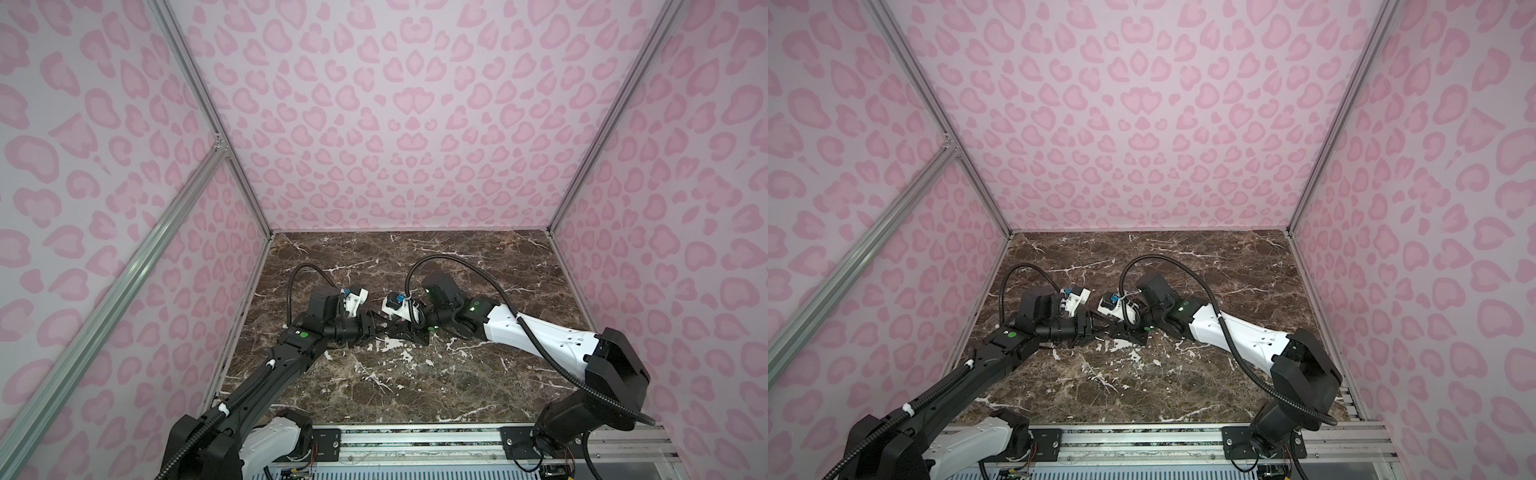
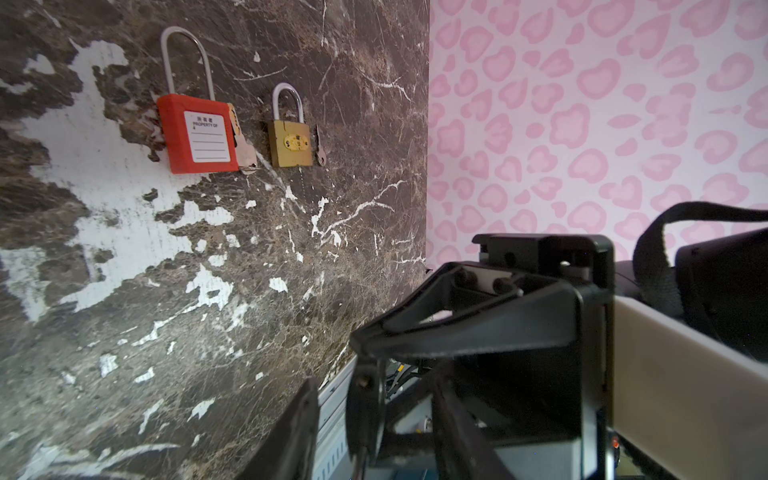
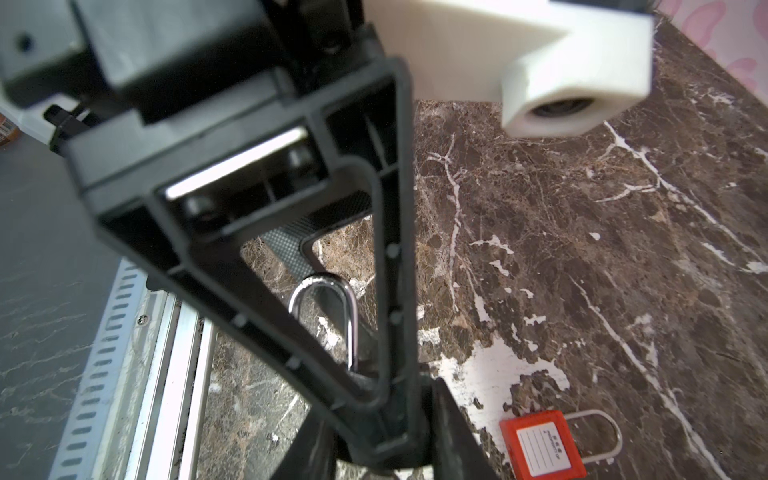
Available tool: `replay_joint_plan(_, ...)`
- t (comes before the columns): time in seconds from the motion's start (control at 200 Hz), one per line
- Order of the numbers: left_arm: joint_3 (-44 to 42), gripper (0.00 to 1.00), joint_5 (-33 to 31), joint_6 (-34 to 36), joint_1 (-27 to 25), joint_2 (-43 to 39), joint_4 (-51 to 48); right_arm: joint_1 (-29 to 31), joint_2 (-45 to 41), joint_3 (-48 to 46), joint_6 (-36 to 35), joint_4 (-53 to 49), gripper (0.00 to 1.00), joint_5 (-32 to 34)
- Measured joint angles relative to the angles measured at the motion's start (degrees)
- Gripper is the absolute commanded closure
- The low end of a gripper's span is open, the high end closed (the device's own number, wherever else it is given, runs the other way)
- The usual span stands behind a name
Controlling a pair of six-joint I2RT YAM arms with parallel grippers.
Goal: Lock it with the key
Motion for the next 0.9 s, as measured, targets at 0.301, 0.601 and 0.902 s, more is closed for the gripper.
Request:
replay_joint_plan(0.301,0.0,0.77,-0.1,-0.2,0.0,0.1,0.8,-0.2,0.9,1.2,-0.5,-0.4,0.70,-0.7)
replay_joint_plan(0.601,0.0,0.90,-0.8,-0.2,-0.1,0.4,0.9,-0.8,1.7,2.3,-0.8,-1.6,0.67,-2.3)
replay_joint_plan(0.902,0.0,0.92,-0.6,-0.2,-0.2,0.3,0.9,-0.9,-0.3,-0.3,-0.8,0.6,0.47,-0.8)
